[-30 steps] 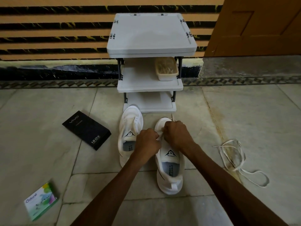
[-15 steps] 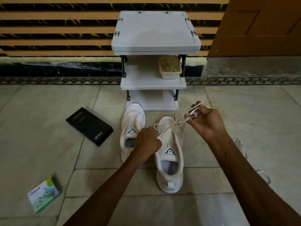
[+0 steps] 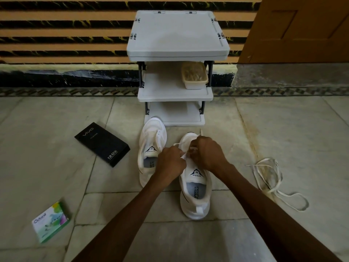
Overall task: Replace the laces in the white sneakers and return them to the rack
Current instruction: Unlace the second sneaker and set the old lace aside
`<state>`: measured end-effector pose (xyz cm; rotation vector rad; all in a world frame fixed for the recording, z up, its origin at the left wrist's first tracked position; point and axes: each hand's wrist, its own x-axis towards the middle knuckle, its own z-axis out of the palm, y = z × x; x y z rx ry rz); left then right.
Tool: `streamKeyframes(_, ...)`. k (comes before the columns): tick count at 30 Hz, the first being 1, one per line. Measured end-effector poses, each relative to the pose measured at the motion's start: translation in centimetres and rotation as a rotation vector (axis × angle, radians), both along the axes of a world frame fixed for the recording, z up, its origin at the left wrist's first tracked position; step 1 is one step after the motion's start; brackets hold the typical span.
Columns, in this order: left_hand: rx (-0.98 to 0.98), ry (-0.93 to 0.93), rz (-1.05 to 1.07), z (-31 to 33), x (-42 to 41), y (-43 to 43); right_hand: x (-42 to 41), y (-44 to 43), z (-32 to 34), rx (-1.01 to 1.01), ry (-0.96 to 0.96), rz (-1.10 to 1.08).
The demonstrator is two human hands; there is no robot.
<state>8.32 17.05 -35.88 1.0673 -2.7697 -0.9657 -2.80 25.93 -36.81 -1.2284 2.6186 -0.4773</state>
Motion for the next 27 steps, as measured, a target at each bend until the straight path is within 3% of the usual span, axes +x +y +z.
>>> streamKeyframes(6,-0.006,-0.016,-0.034,-0.2,0.0,-0.3,-0.3,-1.0,1.1,0.189,0.215,0.122)
streamKeyframes(8,0.006,-0.016,-0.027,-0.3,-0.1,-0.3,-1.1,-1.0,2.0,0.073,0.227,0.120)
streamKeyframes(10,0.018,-0.011,-0.022,-0.4,-0.1,-0.4,-2.0,-1.0,2.9,-0.262,0.029,-0.019)
streamKeyframes(13,0.028,0.003,-0.020,-0.6,0.2,-0.4,-1.8,-0.7,5.0,-0.826,-0.618,-0.288)
streamKeyframes(15,0.038,0.015,-0.003,-0.6,0.3,-0.3,-1.0,-0.6,6.1,-1.022,-1.027,-0.323)
streamKeyframes(16,0.046,0.020,0.002,-0.7,0.4,-0.3,-0.7,-0.5,6.5,-1.029,-1.108,-0.329)
streamKeyframes(18,0.044,0.007,0.000,-0.6,0.3,-0.3,-0.3,-0.5,6.0,-0.839,-0.962,-0.334)
streamKeyframes(21,0.032,0.000,-0.014,-0.1,0.3,-0.3,-0.2,-0.8,3.5,-0.126,-0.236,-0.154)
streamKeyframes(23,0.032,0.004,-0.008,0.0,0.3,-0.2,0.6,-0.8,1.6,0.174,0.044,-0.032)
streamKeyframes(27,0.047,-0.001,0.017,0.3,0.3,-0.1,0.7,-0.6,0.8,0.141,0.101,0.018)
